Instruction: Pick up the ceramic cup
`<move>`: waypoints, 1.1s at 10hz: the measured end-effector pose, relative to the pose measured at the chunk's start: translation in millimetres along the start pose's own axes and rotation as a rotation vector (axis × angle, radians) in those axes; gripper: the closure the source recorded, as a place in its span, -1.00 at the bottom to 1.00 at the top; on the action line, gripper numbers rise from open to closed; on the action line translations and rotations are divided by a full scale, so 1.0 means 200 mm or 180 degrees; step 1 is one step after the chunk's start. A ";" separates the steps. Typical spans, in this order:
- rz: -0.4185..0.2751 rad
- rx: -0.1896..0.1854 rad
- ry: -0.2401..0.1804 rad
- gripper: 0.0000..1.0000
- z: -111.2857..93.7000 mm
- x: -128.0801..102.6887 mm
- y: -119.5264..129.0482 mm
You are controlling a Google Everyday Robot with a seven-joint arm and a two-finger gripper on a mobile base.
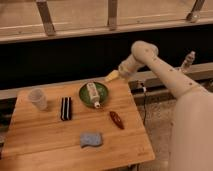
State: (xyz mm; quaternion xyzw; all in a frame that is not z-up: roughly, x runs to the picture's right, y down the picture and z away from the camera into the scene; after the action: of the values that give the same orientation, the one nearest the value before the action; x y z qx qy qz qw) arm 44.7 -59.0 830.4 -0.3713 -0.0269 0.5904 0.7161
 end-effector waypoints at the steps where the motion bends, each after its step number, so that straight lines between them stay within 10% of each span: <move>1: -0.0169 0.0014 0.0035 -0.60 -0.01 -0.09 0.11; 4: -0.0573 0.0039 0.0138 -0.60 0.04 -0.24 0.38; 11: -0.0513 0.0035 0.0033 -0.60 0.08 -0.15 0.37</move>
State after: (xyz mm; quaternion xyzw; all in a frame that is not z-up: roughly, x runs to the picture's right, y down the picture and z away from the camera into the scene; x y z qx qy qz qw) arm -32.3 -74.9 812.8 -0.3671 -0.0497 0.5290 0.7635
